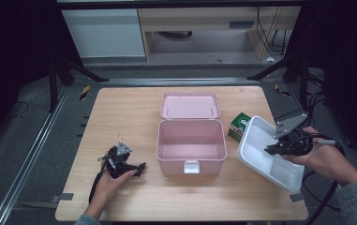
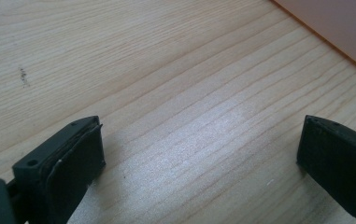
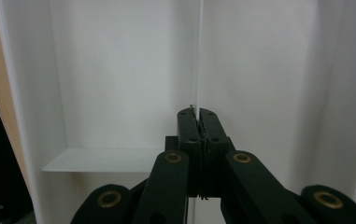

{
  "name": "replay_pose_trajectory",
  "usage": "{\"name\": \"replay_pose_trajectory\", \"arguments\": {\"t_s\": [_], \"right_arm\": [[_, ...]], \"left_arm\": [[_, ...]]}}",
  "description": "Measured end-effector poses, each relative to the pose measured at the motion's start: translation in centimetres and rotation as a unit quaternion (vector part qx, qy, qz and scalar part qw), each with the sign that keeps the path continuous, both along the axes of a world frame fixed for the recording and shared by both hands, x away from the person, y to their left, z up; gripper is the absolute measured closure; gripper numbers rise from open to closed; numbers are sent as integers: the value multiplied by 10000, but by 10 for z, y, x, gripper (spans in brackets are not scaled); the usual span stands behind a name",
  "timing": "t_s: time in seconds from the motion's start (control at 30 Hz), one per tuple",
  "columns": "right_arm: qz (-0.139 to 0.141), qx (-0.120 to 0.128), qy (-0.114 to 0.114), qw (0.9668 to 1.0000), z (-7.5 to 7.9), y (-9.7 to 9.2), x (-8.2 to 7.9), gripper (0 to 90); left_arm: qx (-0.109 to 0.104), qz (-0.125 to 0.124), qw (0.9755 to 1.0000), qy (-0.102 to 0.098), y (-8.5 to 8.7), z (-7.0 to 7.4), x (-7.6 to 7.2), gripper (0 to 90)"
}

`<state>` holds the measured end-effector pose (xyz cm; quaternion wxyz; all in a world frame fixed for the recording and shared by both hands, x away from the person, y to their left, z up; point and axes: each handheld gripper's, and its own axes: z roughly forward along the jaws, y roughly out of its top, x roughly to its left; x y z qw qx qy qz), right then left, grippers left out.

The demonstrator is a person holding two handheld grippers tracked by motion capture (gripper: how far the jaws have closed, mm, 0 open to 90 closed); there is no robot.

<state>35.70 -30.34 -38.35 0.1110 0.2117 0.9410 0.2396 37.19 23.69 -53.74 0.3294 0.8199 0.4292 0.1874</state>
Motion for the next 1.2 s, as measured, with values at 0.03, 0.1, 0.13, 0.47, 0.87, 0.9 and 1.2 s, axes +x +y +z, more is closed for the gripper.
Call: {"name": "replay_pose_trajectory", "arguments": {"t_s": [0.03,0.1,0.13,0.47,0.87,0.9,1.2], "right_arm": [[-10,0,59,10000,-10,-2,-4,900],[9,-14,87,10000,-13,-3,-5,900],[0,-35,99,9999,-18,-3,-6,900],[116,-138,407,9990,-58,7,-6,900],[115,-392,681,9968,-85,17,7,900],[114,-407,709,9966,-87,18,8,900],[104,-518,812,9953,-100,22,12,900]], "left_arm": [[2,-1,10000,0,0,0,0,0],[5,-2,10000,7,0,0,0,0],[1,-1,10000,-1,0,0,0,0],[1,0,10000,-2,0,0,0,0],[-1,2,10000,-2,0,0,0,0],[0,1,10000,-2,0,0,0,0],[1,1,10000,-3,0,0,0,0]]}}
